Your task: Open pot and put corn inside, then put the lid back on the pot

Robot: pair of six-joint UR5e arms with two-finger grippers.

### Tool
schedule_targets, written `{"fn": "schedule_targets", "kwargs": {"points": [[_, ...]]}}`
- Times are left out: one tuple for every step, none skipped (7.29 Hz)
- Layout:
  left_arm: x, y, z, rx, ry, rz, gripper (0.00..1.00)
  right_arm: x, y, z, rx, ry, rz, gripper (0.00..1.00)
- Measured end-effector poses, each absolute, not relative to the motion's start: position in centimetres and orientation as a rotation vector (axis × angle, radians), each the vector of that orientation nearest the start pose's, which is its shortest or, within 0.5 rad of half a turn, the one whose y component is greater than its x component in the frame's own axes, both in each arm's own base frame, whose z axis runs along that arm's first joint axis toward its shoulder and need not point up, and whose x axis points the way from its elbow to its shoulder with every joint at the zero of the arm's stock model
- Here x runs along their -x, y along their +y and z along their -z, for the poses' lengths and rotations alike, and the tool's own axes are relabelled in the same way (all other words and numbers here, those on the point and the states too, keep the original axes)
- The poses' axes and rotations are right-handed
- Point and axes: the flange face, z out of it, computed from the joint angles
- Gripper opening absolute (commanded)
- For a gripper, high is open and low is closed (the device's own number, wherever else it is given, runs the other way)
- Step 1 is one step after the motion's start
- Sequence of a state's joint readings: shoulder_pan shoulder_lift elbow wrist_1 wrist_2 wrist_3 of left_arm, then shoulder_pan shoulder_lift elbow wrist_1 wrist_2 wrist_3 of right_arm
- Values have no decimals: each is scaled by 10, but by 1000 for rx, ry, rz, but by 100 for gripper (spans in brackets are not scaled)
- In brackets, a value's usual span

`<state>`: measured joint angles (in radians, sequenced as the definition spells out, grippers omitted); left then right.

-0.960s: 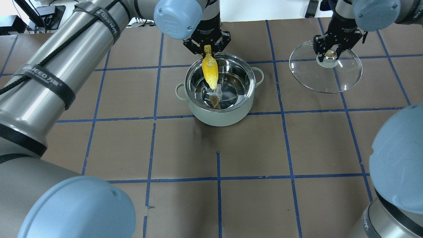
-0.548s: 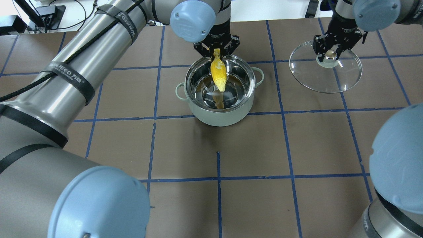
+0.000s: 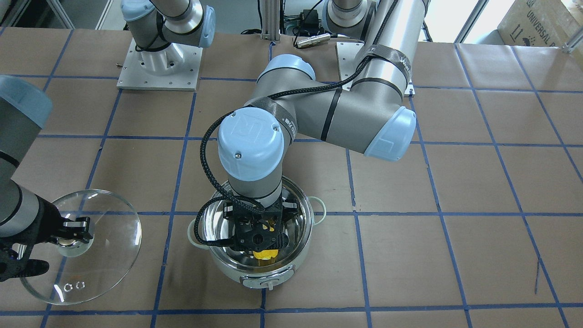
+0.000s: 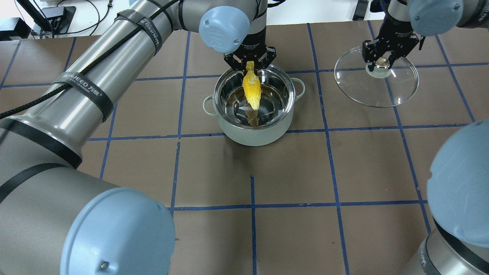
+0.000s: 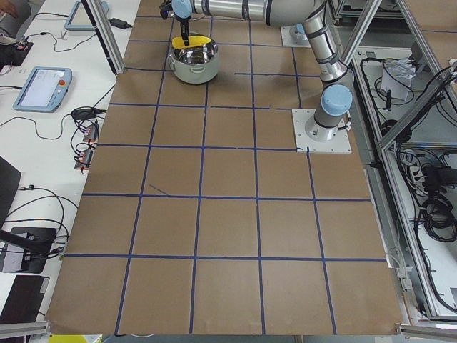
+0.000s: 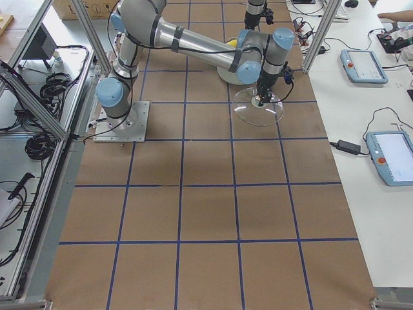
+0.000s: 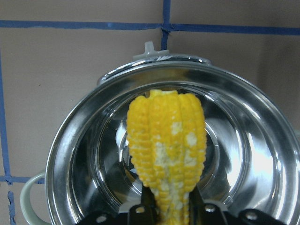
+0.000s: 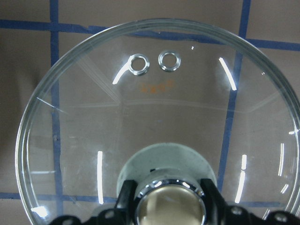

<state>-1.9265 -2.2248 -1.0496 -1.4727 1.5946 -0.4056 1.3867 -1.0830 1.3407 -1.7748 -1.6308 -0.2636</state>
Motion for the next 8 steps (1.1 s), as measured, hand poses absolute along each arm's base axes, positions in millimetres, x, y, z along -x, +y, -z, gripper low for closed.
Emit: {"fn": "schedule_targets", "kwargs": {"points": [[380,-652,-344,80,3105,-37,100,-2,-685,-333,129,3184,-105,12],[379,-653,-343,83,3104,-38,100,-2,-684,-334,128,3184,-103,11],[379,-653,-343,86,3104,-39,100,-2,-684,-336,126,3185,-100,11],[378,-653,-344,87,3103,-41,100,-2,-685,-340,126,3187,-91,12],[371,-654,-348,69,3104,-40,100,-3,-684,-349,126,3191,-74,12],[352,-658,-357,27,3104,-41,100,-6,-680,-364,127,3196,-48,12],[322,-658,-371,-13,3105,-47,100,-17,-673,-381,133,3198,-23,12],[285,-650,-389,-44,3109,-52,100,-40,-663,-402,134,3201,7,12]]}}
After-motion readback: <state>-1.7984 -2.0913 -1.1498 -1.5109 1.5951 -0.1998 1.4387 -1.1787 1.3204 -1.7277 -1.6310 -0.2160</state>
